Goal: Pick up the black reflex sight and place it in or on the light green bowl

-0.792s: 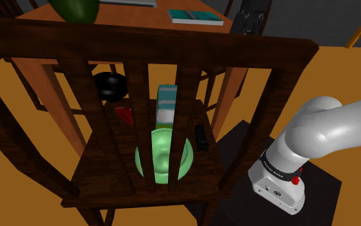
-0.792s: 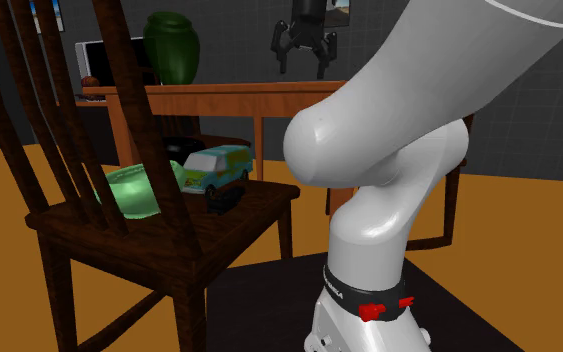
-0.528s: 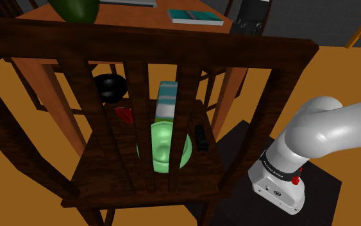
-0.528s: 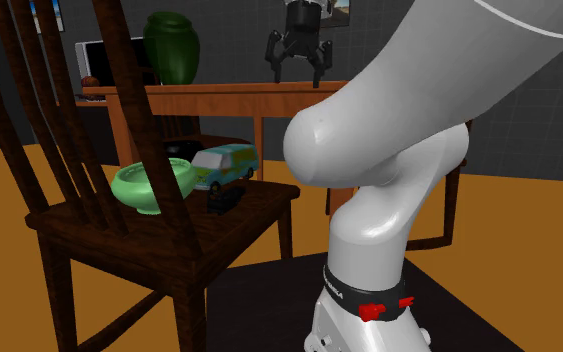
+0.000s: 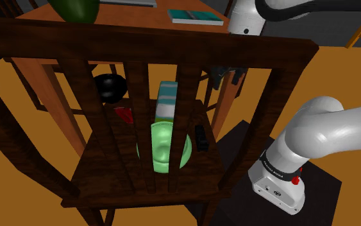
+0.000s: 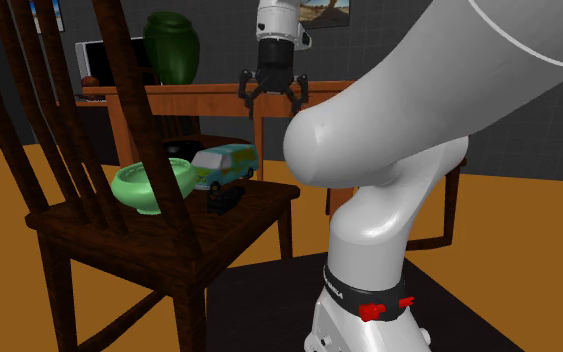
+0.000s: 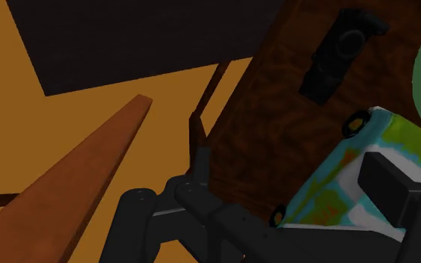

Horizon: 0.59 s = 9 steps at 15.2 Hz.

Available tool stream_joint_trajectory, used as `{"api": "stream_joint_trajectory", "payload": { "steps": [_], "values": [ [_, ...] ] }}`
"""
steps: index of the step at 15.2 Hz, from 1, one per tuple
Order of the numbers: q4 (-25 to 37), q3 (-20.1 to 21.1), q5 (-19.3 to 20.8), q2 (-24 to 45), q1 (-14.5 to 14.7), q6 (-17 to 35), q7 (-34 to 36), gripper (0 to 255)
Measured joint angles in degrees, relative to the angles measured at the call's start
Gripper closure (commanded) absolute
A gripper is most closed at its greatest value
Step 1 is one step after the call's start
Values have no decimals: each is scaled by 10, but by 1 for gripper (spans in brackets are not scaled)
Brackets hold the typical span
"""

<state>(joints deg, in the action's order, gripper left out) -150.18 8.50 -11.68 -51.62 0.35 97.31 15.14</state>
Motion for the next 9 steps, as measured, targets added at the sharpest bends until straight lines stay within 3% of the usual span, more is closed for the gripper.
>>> {"api": "stream_joint_trajectory", "payload": {
  "steps": [4,9],
  "values": [
    [-55,56,-44,-14,12,44,73,0],
    [-107,141,-110,20,31,134,165,0]
  ]
}}
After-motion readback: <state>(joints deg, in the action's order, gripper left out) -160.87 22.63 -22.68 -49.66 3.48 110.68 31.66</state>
